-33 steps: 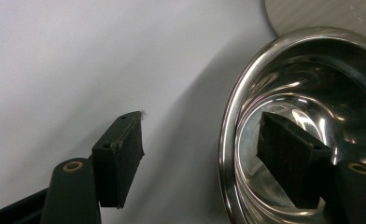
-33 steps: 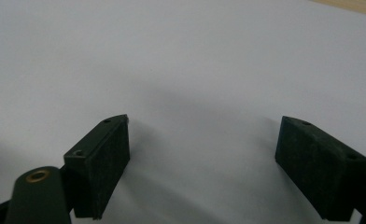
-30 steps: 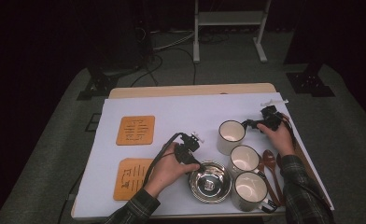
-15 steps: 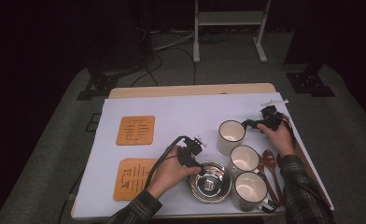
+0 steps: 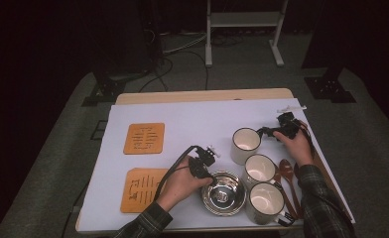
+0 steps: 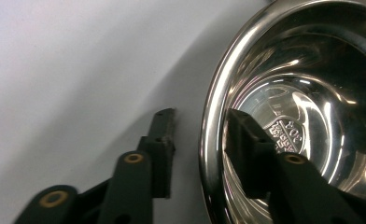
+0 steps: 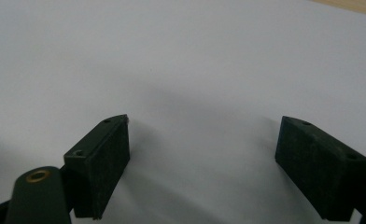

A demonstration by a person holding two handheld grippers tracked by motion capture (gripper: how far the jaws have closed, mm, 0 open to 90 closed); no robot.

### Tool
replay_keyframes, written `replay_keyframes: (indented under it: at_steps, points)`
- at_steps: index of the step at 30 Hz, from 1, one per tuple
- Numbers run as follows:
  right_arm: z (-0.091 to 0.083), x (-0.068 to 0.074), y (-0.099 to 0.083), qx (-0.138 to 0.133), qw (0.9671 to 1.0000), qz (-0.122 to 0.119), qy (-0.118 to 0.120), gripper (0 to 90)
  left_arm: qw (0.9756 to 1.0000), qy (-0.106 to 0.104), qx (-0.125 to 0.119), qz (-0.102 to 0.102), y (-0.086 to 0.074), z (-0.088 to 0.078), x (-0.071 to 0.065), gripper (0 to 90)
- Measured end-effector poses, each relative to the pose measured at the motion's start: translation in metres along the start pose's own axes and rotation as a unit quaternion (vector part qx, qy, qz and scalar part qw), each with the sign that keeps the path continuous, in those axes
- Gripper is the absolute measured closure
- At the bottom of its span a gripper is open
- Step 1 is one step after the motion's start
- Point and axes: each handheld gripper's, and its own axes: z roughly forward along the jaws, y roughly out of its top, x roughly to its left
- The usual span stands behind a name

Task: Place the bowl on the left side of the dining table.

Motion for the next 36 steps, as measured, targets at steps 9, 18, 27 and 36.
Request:
replay_keyframes:
  at_steps: [9, 18, 27, 36]
  points:
    - [0.000, 0.000, 0.000, 0.000, 1.0000, 0.000, 0.000, 16.1, 0.9997, -0.023, 0.003, -0.003, 0.000, -0.001, -0.001, 81.3]
    - [0.000, 0.000, 0.000, 0.000, 1.0000, 0.000, 0.000, 16.1, 0.9991, -0.039, -0.009, -0.011, 0.000, -0.007, 0.001, 85.7]
    - [0.000, 0.000, 0.000, 0.000, 1.0000, 0.000, 0.000, 16.1, 0.9992, -0.037, -0.015, -0.005, 0.002, -0.016, 0.002, 87.6]
    - [0.000, 0.000, 0.000, 0.000, 1.0000, 0.000, 0.000, 16.1, 0.9991, -0.037, -0.019, -0.006, 0.004, -0.021, 0.006, 87.6]
